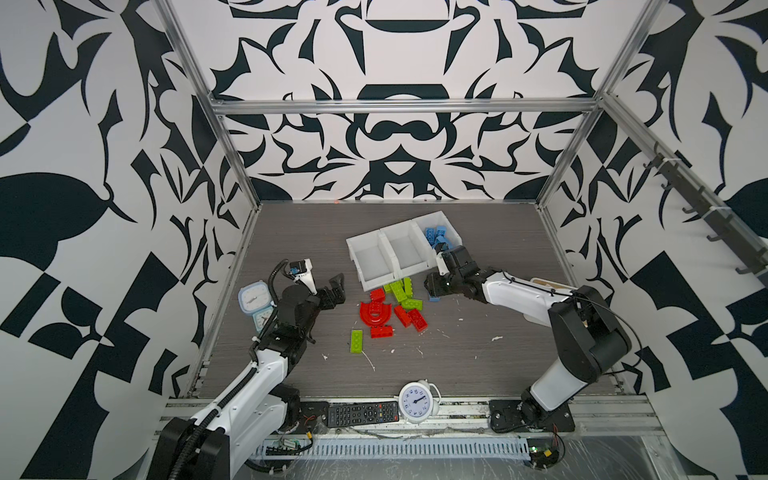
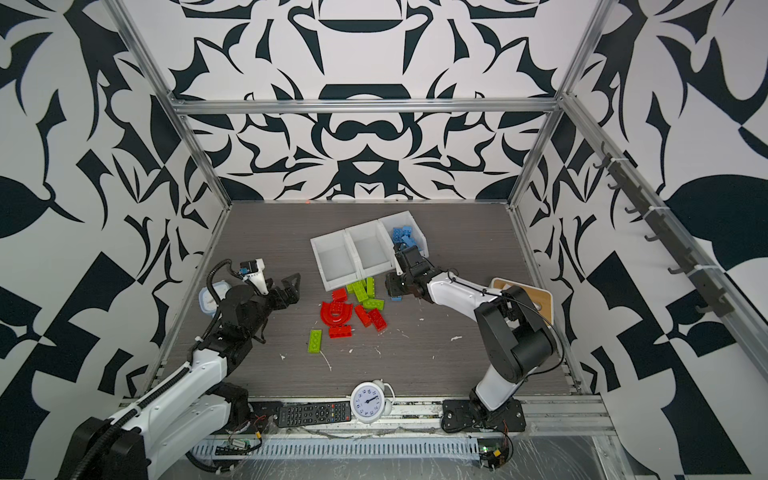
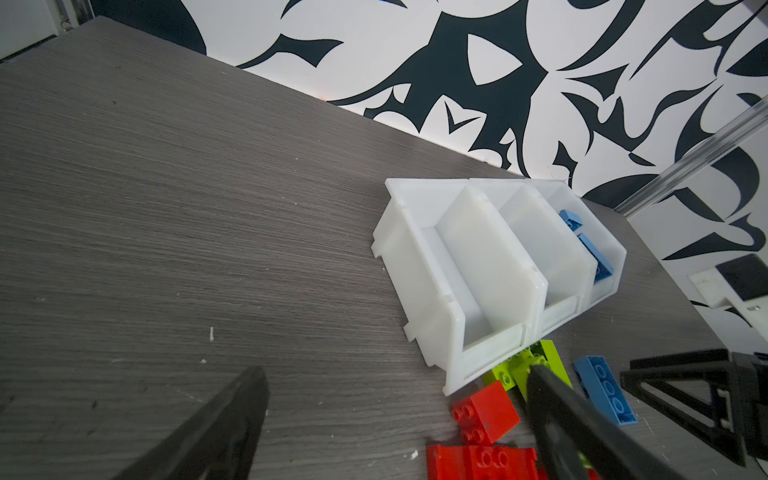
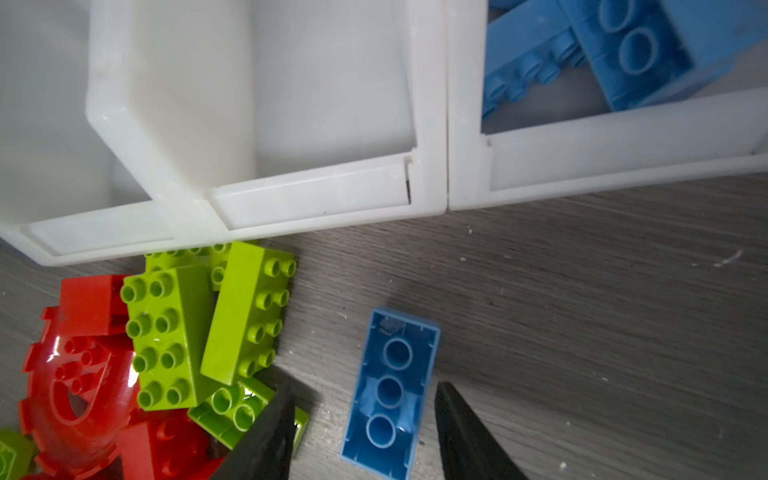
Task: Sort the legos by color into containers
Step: 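Lower the right gripper to a blue brick beside the pile, then close the right gripper on the blue brick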
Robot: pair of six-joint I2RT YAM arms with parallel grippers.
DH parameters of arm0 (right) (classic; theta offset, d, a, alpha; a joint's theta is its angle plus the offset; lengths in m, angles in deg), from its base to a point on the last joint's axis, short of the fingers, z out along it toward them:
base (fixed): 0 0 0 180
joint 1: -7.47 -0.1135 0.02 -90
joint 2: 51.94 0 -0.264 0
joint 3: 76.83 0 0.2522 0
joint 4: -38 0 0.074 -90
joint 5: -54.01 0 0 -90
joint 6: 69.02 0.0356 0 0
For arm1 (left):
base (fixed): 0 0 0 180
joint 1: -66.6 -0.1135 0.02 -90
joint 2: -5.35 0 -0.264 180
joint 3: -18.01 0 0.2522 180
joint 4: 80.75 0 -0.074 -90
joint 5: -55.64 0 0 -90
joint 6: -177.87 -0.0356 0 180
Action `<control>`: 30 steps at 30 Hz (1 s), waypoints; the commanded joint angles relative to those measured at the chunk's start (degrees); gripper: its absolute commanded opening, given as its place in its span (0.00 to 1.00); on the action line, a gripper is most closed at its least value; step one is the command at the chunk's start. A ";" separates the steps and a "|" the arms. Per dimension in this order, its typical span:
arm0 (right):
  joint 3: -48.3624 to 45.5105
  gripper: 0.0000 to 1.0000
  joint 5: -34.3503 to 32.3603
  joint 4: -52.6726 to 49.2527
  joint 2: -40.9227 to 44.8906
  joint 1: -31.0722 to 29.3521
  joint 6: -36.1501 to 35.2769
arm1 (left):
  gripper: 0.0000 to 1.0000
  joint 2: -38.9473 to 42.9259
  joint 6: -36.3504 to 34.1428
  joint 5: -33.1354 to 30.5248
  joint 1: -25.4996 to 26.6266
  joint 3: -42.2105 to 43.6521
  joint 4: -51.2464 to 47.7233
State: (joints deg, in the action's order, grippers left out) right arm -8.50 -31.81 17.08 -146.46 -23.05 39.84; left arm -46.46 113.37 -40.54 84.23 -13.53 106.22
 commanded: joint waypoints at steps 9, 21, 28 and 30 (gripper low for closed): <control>3.61 0.57 -7.40 -5.36 -2.31 -1.57 -2.52 | 1.00 0.31 -0.19 -0.34 -0.14 -1.47 0.05; 5.05 0.56 -8.63 -6.37 -6.34 -2.72 -4.77 | 1.00 -0.53 -0.08 -0.07 -0.14 -1.49 0.36; 5.42 0.48 -8.70 -6.29 -7.00 -2.82 -4.73 | 1.00 -0.66 -0.10 -0.08 -0.14 -1.51 0.43; 5.38 0.44 -9.02 -6.40 -6.75 -2.84 -4.75 | 1.00 -0.66 -0.08 -0.08 -0.14 -1.58 0.45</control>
State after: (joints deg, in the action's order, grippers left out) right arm -4.92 -39.70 11.31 -154.53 -25.63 35.49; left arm -46.92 113.37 -40.54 84.23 -13.53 106.22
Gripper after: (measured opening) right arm 0.449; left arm 0.997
